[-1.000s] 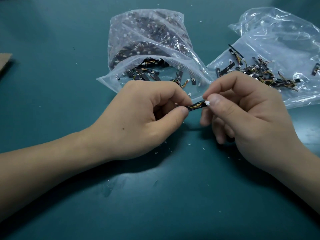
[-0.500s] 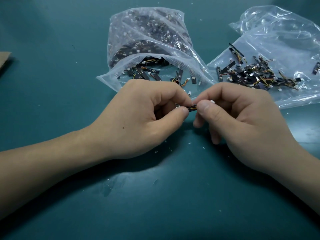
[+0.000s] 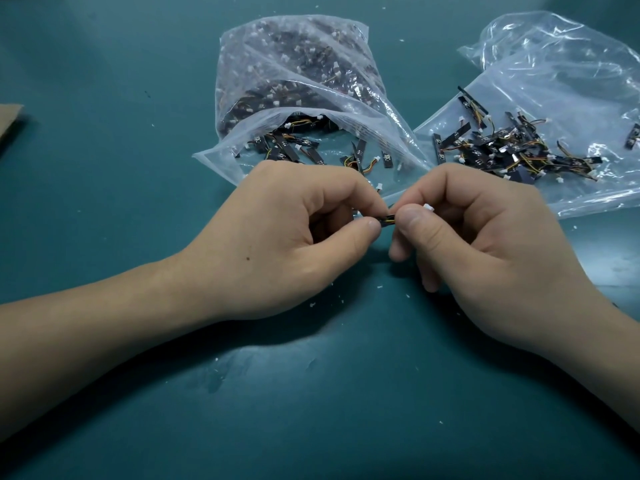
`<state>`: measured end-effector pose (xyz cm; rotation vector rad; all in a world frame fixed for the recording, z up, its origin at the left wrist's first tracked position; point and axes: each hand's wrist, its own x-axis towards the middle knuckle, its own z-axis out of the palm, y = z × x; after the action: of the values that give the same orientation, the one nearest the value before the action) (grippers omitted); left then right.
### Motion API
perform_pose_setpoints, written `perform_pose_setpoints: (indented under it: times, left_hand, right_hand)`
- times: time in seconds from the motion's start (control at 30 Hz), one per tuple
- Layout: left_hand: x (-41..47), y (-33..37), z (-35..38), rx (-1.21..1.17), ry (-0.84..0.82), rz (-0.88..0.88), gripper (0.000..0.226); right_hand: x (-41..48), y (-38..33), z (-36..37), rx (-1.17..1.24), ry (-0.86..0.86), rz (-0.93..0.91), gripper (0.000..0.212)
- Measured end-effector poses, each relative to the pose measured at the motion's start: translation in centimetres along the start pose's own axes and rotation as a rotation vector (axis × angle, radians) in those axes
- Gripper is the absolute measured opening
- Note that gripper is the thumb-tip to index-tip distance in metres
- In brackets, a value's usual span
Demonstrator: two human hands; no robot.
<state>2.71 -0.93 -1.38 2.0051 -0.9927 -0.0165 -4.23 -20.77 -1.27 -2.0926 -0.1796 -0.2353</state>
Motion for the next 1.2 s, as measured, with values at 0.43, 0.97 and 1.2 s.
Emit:
perform_pose_setpoints:
  times: [0.43,0.97,1.2]
  left_hand:
    - [0.04,0.08,-0.05,-0.001,-0.019,-0.003,0.008]
    - [0.11,0.31,-0.02,0.001,-0.067,-0.029,0.007]
    - [0.15,0.53,-0.02,-0.086,-0.020,-0.087,0.015]
  right_hand:
    - [-0.13,0.01,0.01,-0.022,0.000,-0.021,0.012]
    - [-0.25,0.38,-0.09,-0.126,-0.016,-0.041,0.016]
    - [-0.33,0.22,-0.15,-0.117,0.035,-0.068,0.015]
